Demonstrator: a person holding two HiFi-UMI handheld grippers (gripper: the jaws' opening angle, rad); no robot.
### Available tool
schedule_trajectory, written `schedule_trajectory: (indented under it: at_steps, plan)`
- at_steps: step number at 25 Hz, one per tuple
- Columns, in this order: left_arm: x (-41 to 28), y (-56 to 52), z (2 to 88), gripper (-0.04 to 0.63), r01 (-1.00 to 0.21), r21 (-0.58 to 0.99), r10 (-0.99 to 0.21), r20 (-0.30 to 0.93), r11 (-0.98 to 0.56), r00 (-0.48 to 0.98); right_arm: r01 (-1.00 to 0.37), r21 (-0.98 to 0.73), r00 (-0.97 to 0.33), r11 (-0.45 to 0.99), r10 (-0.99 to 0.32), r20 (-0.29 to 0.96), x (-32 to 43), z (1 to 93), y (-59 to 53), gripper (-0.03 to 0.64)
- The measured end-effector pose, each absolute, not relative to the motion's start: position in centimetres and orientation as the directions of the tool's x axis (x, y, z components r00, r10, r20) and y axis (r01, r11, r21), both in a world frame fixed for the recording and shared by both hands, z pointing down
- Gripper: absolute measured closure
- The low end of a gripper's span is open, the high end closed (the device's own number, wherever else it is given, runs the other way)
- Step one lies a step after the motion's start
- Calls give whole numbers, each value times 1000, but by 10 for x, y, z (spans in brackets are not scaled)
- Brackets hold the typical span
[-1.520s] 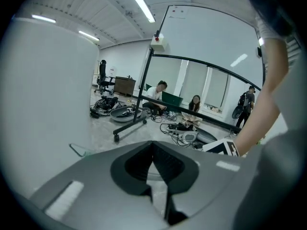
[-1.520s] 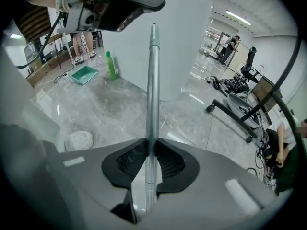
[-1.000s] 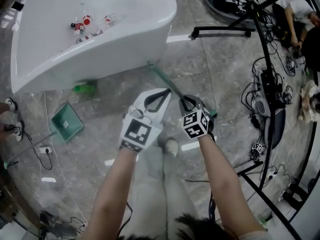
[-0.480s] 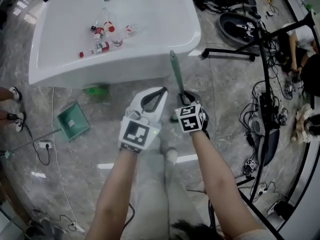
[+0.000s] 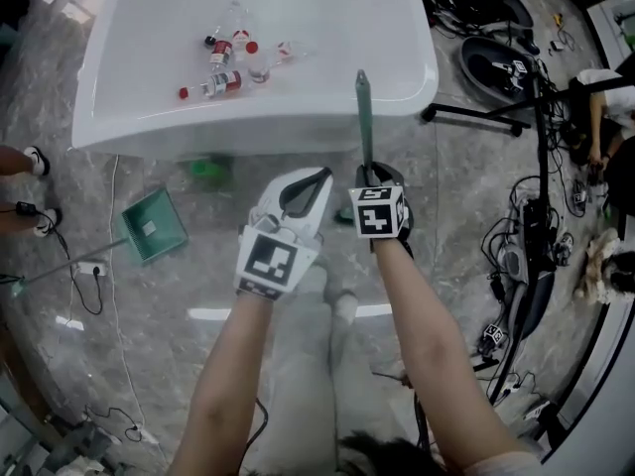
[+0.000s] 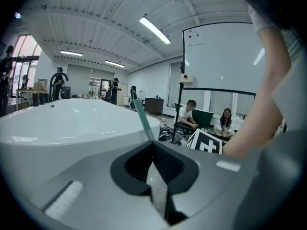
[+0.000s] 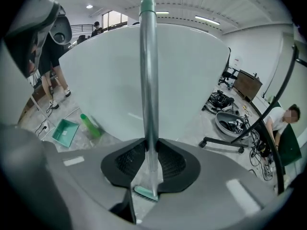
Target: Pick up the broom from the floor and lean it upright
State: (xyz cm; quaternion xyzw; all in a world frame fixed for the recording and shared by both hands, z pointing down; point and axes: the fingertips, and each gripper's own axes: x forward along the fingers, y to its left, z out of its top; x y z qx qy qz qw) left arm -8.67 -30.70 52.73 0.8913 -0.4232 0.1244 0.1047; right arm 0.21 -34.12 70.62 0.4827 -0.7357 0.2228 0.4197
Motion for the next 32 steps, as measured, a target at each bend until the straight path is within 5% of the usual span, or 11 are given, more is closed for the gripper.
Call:
schedule_trajectory:
  at_steps: [10, 14, 17, 32]
  plan:
    - [-104, -308, 528, 597, -804, 91, -750, 312, -587, 583, -902, 69, -193, 427, -540, 820, 0, 707, -352, 531]
    - [-102, -305, 531, 597, -804, 96, -746, 322, -587, 583, -866, 74, -246, 495, -550, 798, -10, 699, -357, 392]
    - [-101, -300, 532, 597, -805, 102, -746, 325, -584, 582, -859, 69, -268, 508, -560, 784, -12, 691, -357, 372]
    - [-69, -278, 472, 597, -798, 63, -755, 287, -600, 590, -751, 24, -485, 660, -576, 658, -15, 569, -297, 358]
